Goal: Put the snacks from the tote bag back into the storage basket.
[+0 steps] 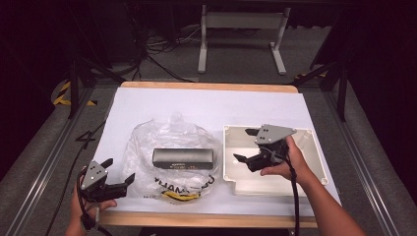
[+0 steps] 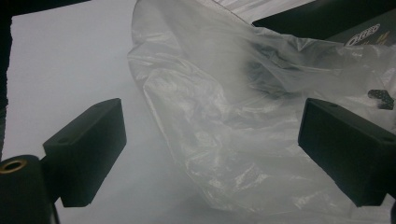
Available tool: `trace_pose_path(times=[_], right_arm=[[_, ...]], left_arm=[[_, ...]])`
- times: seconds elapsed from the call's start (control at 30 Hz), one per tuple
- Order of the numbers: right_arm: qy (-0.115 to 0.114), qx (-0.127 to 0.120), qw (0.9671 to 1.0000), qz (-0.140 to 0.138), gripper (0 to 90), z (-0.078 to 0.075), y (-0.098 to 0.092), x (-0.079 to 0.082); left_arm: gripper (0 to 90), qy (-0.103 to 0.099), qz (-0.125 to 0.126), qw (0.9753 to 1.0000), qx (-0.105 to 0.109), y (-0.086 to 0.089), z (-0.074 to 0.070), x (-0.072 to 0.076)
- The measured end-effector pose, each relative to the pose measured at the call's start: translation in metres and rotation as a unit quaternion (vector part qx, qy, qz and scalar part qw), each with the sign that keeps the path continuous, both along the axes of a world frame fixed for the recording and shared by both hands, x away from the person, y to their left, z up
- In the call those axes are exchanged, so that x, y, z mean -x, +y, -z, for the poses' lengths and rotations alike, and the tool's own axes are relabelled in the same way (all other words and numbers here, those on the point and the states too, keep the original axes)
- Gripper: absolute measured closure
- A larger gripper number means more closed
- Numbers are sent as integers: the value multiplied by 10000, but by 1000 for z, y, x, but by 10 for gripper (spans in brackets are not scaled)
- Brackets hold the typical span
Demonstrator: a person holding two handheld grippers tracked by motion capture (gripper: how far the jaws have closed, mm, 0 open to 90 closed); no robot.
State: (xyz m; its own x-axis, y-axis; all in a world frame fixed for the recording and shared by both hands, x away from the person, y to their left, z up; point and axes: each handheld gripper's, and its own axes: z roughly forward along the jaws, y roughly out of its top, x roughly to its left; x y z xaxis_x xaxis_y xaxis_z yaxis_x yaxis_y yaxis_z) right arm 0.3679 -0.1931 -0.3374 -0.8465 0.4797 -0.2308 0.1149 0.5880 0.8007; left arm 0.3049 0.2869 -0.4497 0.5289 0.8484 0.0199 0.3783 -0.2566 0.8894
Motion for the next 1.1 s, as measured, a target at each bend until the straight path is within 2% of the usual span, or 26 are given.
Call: trace_pose_path(times=[0.17,0.23,0.27,0.3,0.43,0.53,0.73,0.97,1.07,1.1], right_arm=[[31,201,9996,-219,192,-2,21,-9],[112,241,9988,-400,238,-1,29,-12],[112,241,9988,-400,238,-1,29,-12],[105,351,9983,-444,234,-1,33,-14],[250,658,9949,-725,257,1,55,-22],[311,799,9930,-817,257,3,65,-26],[433,965,9896,-975,268,8,78,-31],[668,1004,9853,-1214,317,15,91,-37],[724,1251,9811,-1286,321,20,97,-40],[724,1251,9811,-1286,321,20,97,-40]], left_arm=[[85,-4,-2,10000,-19,0,0,0],[85,-3,-10,10000,-23,0,0,0],[85,-3,-10,10000,-23,0,0,0],[85,1,-2,10000,-12,0,0,0],[85,0,4,10000,-10,0,0,0],[85,-3,3,10000,-27,0,0,0],[85,9,12,10000,-34,1,0,1],[85,24,8,10000,-51,0,1,1],[84,32,7,10000,-44,0,1,2],[84,32,7,10000,-44,0,1,2]])
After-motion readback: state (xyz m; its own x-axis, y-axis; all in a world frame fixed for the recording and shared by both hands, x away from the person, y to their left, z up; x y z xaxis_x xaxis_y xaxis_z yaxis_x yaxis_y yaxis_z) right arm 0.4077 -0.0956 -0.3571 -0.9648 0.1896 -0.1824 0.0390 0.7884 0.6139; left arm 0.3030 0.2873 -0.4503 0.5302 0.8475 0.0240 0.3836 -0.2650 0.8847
